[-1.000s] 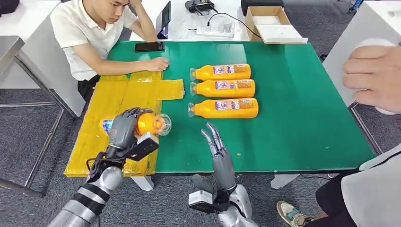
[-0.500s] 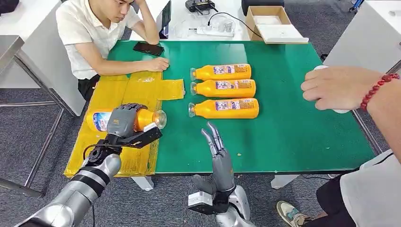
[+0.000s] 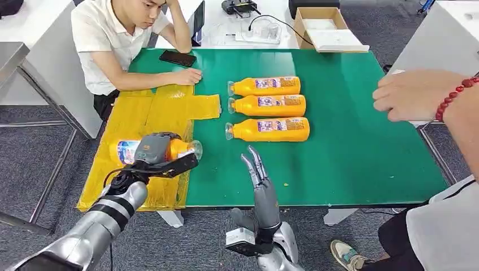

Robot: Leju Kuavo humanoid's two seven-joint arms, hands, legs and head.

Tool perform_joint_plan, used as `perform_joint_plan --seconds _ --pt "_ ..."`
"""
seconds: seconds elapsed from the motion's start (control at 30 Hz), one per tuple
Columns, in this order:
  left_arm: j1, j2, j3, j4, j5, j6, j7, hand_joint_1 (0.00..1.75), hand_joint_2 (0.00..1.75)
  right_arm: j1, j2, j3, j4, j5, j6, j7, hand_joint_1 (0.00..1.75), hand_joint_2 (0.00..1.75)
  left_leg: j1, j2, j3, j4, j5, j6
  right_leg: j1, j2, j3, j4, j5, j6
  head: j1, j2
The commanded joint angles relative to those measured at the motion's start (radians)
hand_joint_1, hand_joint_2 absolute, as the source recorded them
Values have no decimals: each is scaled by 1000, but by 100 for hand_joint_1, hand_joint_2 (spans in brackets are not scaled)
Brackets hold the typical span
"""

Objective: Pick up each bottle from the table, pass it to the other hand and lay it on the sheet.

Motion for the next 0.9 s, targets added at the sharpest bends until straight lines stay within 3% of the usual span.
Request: perform_joint_plan --seconds 0.03,0.07,0.1,0.13,0.17,0.2,0.23,0.27,0.3,0.37,0.43,0.47,0.53,0.7,0.8,0.9 --pt "-140 -66 -41 355 -29 -104 111 175 175 -16 19 -6 71 -33 42 -17 0 0 1 1 3 0 -1 -2 2 -1 4 -1 -1 -2 0 0" --pt "-140 -66 -20 365 -11 -104 113 82 175 -20 24 -1 82 -39 45 -23 0 0 0 1 4 -1 -1 -1 1 -1 4 -1 -1 -1 0 0" --pt "-139 -65 -8 369 -2 -102 103 31 175 -23 26 3 89 -44 44 -28 0 0 1 2 5 -1 -1 -2 1 0 5 -1 -1 -2 0 0" --pt "-127 -75 80 357 124 -222 -42 42 175 -25 27 8 105 -61 55 -34 0 0 1 2 3 -1 -1 -1 1 1 3 -1 0 -1 0 0" --pt "-126 -78 65 354 113 -227 -49 56 175 -25 28 9 114 -67 54 -41 0 0 1 4 6 -2 -2 -2 2 2 6 -2 0 -2 0 0" --pt "-129 -84 49 350 101 -233 -44 108 175 -28 28 13 124 -74 53 -42 0 0 1 5 5 -1 -1 -2 1 3 4 -1 0 -2 0 0" --pt "-132 -88 44 349 97 -234 -34 117 175 -29 28 17 125 -77 53 -42 0 0 1 5 7 -2 -2 -2 1 2 6 -2 -1 -2 0 0" --pt "-136 -91 35 350 89 -235 -17 136 175 -31 27 22 128 -83 51 -42 0 0 0 5 6 -2 -1 -2 1 2 5 -1 -1 -2 0 0" --pt "-142 -91 18 354 72 -236 6 134 175 -34 27 27 131 -88 50 -42 0 0 1 3 8 -2 -2 -3 2 -1 7 -1 -1 -2 0 0" --pt "-148 -89 3 363 56 -239 34 162 175 -37 27 32 136 -93 54 -42 0 0 1 2 8 -2 -1 -2 2 -1 7 -1 -1 -2 0 0" --pt "-141 -84 43 370 98 -250 36 162 175 -42 28 39 144 -101 57 -42 0 0 1 4 8 -1 -2 -2 2 2 7 -1 -1 -2 0 0" --pt "-137 -81 51 372 107 -247 30 152 175 -44 27 43 145 -103 55 -42 0 0 1 5 7 -2 -2 -2 1 3 6 -1 0 -2 0 0" --pt "-133 -83 60 374 116 -237 23 0 175 -46 26 45 148 -108 51 -42 0 0 1 5 8 -2 -2 -2 1 3 7 -1 0 -2 0 0" --pt "-121 -110 110 348 198 -262 -74 0 175 -53 17 63 158 -123 44 -42 0 0 1 5 8 -2 -2 -2 1 2 7 -1 -1 -2 0 0" --pt "-62 -162 190 253 360 -221 -317 0 175 -50 6 85 149 -134 41 -42 0 0 0 2 6 -2 -1 -1 0 0 6 0 -1 -1 0 0" --pt "-26 -168 183 197 418 -258 -364 0 175 -49 1 96 151 -142 45 -42 0 0 0 0 5 -1 -1 -1 0 0 5 -1 -1 -1 0 0"
